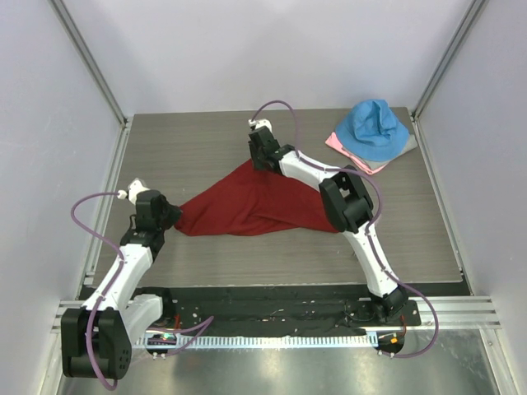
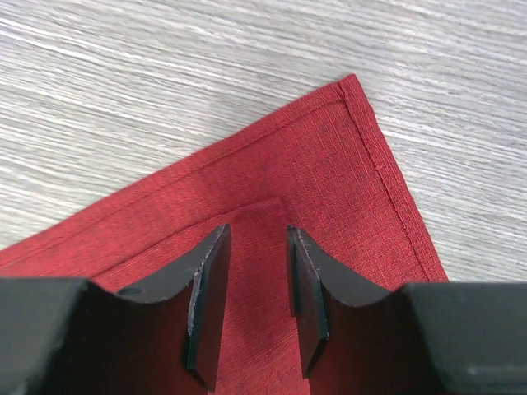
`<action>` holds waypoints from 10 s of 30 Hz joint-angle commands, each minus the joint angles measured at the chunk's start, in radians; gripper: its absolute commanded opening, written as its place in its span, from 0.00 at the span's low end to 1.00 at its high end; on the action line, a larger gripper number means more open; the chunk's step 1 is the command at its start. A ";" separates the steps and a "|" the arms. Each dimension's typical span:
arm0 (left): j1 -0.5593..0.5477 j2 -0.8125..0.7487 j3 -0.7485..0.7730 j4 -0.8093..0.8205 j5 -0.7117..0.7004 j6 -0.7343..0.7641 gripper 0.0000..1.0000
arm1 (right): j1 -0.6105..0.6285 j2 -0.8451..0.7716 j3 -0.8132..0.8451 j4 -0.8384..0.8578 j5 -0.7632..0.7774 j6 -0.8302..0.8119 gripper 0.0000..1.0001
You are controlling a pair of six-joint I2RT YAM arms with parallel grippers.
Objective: Fold the napkin, place the utensils inside, and roll it up
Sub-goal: Flatten the napkin out, then fold the napkin
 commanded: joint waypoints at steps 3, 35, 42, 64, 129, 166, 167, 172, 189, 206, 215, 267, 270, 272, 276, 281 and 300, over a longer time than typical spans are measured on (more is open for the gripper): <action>0.005 0.000 0.038 0.013 -0.002 0.019 0.00 | -0.002 0.031 0.064 -0.004 0.041 -0.022 0.40; 0.011 0.067 0.168 -0.025 0.002 0.032 0.00 | -0.014 -0.105 0.084 -0.033 0.041 -0.126 0.09; 0.019 0.143 0.340 -0.104 0.039 0.094 0.00 | -0.025 -0.185 0.086 -0.077 0.041 -0.148 0.04; 0.174 0.212 0.809 -0.248 0.245 0.187 0.00 | -0.036 -0.894 -0.224 -0.080 0.214 -0.198 0.01; 0.175 0.176 1.377 -0.390 0.325 0.247 0.00 | -0.361 -1.308 -0.253 -0.013 -0.024 -0.143 0.01; 0.123 0.795 1.132 -0.232 0.196 0.270 0.96 | -0.430 -0.567 -0.317 -0.005 -0.266 0.059 0.84; 0.105 0.778 1.110 -0.231 0.188 0.278 0.95 | -0.428 -0.613 -0.375 -0.016 -0.265 0.064 0.85; -0.109 0.658 0.925 -0.176 0.079 0.324 0.94 | -0.460 -0.751 -0.538 -0.060 -0.147 0.116 0.85; -1.033 0.831 0.859 -0.067 0.048 0.287 0.75 | -0.692 -0.983 -0.632 -0.076 -0.153 0.176 0.85; -1.207 1.049 1.076 -0.311 -0.051 0.218 0.43 | -0.732 -1.129 -0.746 -0.074 -0.242 0.191 0.86; -1.231 1.084 1.095 -0.369 -0.067 0.174 0.38 | -0.733 -1.143 -0.758 -0.073 -0.289 0.196 0.85; -1.213 1.288 1.294 -0.559 0.016 0.157 0.25 | -0.735 -1.181 -0.769 -0.066 -0.301 0.179 0.86; -1.198 1.285 1.274 -0.544 0.047 0.147 0.14 | -0.734 -1.189 -0.769 -0.066 -0.300 0.176 0.86; -1.189 1.290 1.267 -0.536 0.064 0.146 0.11 | -0.734 -1.192 -0.770 -0.068 -0.298 0.176 0.86; -1.176 1.275 1.242 -0.506 0.099 0.152 0.00 | -0.734 -1.189 -0.772 -0.066 -0.298 0.174 0.86; -1.152 1.111 1.156 -0.417 0.035 0.180 0.00 | -0.735 -1.186 -0.781 -0.066 -0.298 0.171 0.86; -0.698 0.821 0.912 -0.403 0.061 0.298 0.00 | -0.734 -1.124 -0.764 -0.043 -0.318 0.176 0.86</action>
